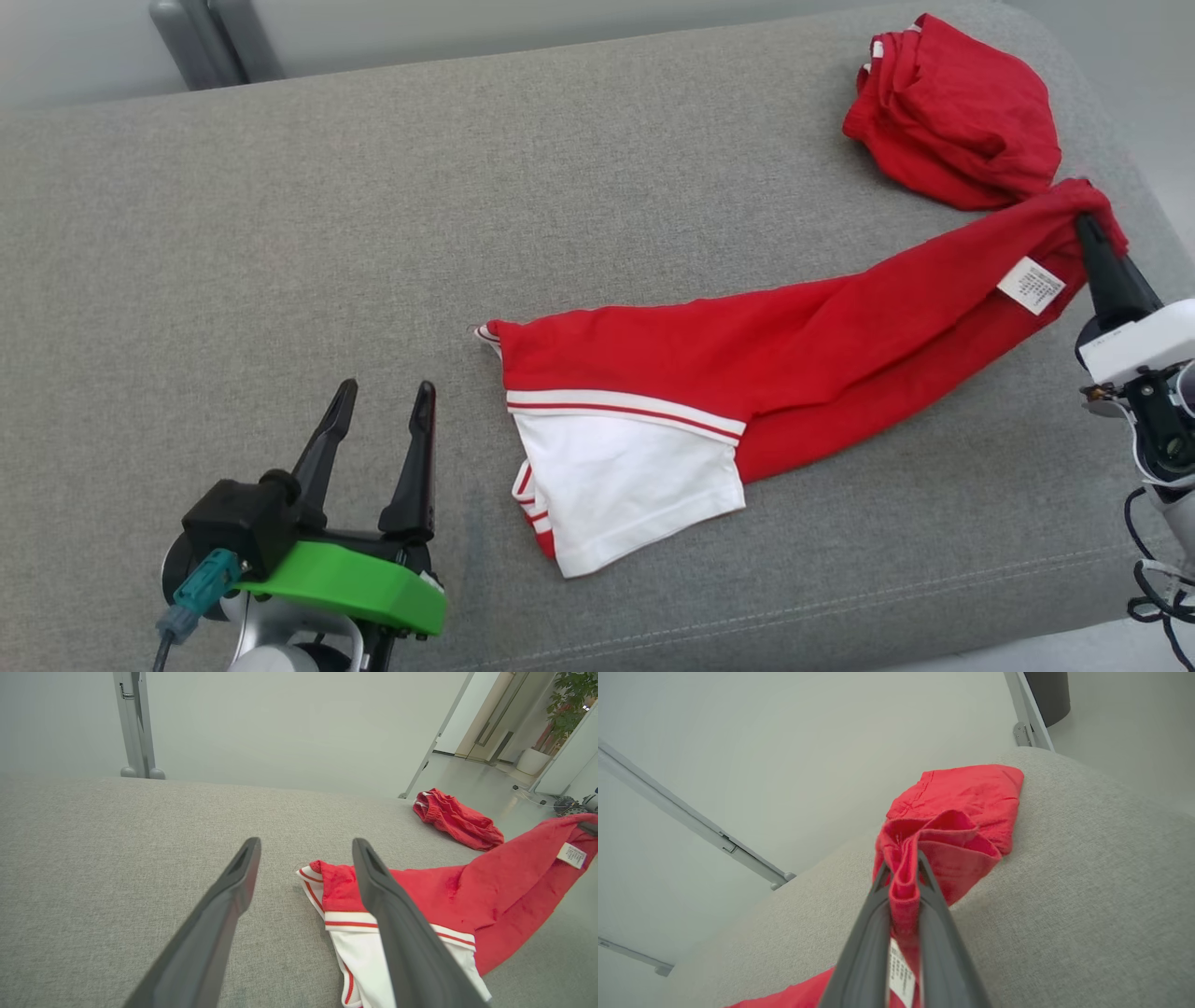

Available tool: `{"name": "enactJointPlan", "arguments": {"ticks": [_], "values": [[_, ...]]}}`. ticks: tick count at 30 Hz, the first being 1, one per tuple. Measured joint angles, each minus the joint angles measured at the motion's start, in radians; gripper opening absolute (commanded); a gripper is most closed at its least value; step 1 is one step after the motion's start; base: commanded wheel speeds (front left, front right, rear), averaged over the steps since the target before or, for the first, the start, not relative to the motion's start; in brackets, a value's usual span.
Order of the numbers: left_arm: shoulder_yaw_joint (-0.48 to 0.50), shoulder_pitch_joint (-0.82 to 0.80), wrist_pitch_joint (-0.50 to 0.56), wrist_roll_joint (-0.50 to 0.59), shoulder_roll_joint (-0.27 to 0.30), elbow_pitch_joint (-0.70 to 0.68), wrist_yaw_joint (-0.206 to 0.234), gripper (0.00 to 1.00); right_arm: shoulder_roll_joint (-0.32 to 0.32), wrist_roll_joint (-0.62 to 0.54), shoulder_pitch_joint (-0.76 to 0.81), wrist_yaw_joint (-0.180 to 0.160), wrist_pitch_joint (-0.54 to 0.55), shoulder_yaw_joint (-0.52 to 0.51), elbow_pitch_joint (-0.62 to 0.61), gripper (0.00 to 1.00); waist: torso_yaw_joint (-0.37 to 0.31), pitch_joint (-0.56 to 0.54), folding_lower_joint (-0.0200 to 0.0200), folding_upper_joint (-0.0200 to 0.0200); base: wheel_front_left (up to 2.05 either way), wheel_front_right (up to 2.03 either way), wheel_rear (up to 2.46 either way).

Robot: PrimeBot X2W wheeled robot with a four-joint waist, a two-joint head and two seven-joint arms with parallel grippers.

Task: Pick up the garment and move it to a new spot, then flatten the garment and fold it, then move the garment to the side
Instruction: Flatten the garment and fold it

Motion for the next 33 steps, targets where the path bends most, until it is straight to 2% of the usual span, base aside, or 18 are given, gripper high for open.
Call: {"name": "enactJointPlan", "arguments": {"ticks": [8, 17, 33], "values": [[0.000, -0.005, -0.002, 0.000, -0.008, 0.000, 0.000, 1.00, 0.011, -0.085, -0.054, 0.000, 0.030, 0.103, -0.115, 0.00, 0.007, -0.005, 0.0000, 0.0000, 0.00, 0.00, 0.00], [-0.007, -0.012, -0.011, 0.000, -0.015, 0.003, -0.001, 1.00, 0.074, -0.175, -0.066, 0.000, 0.139, 0.299, -0.237, 0.00, 0.038, -0.020, 0.0000, 0.0000, 0.00, 0.00, 0.00], [-0.011, -0.014, -0.024, -0.005, -0.032, 0.026, -0.001, 1.00, 0.195, -0.238, -0.134, 0.000, 0.299, 0.468, -0.159, 0.00, 0.098, -0.035, 0.0000, 0.0000, 0.00, 0.00, 0.00]]}}
